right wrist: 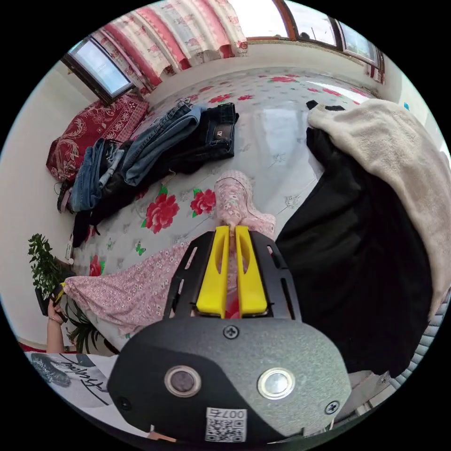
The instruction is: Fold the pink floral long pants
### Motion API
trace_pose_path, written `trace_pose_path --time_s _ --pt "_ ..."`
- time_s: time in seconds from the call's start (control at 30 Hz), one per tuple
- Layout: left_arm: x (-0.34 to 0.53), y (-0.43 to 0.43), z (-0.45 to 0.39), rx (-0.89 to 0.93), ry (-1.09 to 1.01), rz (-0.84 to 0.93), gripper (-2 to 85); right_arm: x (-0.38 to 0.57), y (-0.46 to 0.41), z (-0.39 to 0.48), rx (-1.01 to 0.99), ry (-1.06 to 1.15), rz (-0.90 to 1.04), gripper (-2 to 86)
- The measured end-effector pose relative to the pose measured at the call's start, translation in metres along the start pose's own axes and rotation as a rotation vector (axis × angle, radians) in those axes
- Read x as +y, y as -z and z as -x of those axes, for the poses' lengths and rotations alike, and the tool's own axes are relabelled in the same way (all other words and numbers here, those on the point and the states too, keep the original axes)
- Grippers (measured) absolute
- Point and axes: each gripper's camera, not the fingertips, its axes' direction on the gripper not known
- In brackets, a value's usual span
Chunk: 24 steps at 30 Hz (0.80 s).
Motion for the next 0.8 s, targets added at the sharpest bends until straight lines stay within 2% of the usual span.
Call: trace_pose_path --time_s 0.07,0.13,0.2,0.33,0.5,0.67,0.8 --pt "-0.016 -0.013 0.0 -0.001 0.035 -0.033 5.2 -0.008 0.013 -0.016 -0.021 -0.079 -0.026 1.0" --pt "-0.019 -0.017 -0.003 0.008 0.038 -0.053 5.5 -0.009 0.012 -0.022 0.047 -0.096 -0.002 1.5" --pt "-0.014 -0.026 -0.006 -0.003 0.023 -0.029 5.7 -0.007 0.007 -0.024 0.117 -0.108 0.027 2.6" --pt "0.015 -0.05 -0.009 -0.103 -0.006 0.087 6.0 -0.005 -0.012 -0.022 0.115 -0.093 0.087 5.5" --pt "0.027 -0.059 0.005 -0.147 0.013 0.128 6.7 -0.018 -0.033 -0.022 0.132 -0.151 0.13 9.0" --pt "-0.031 -0.073 -0.012 -0.159 -0.11 0.05 9.3 -0.06 -0.04 -0.007 0.208 -0.104 0.154 12.8" --pt "-0.069 -0.124 -0.021 -0.148 -0.145 0.15 10.4 -0.089 -0.042 0.014 0.268 -0.015 0.196 12.9"
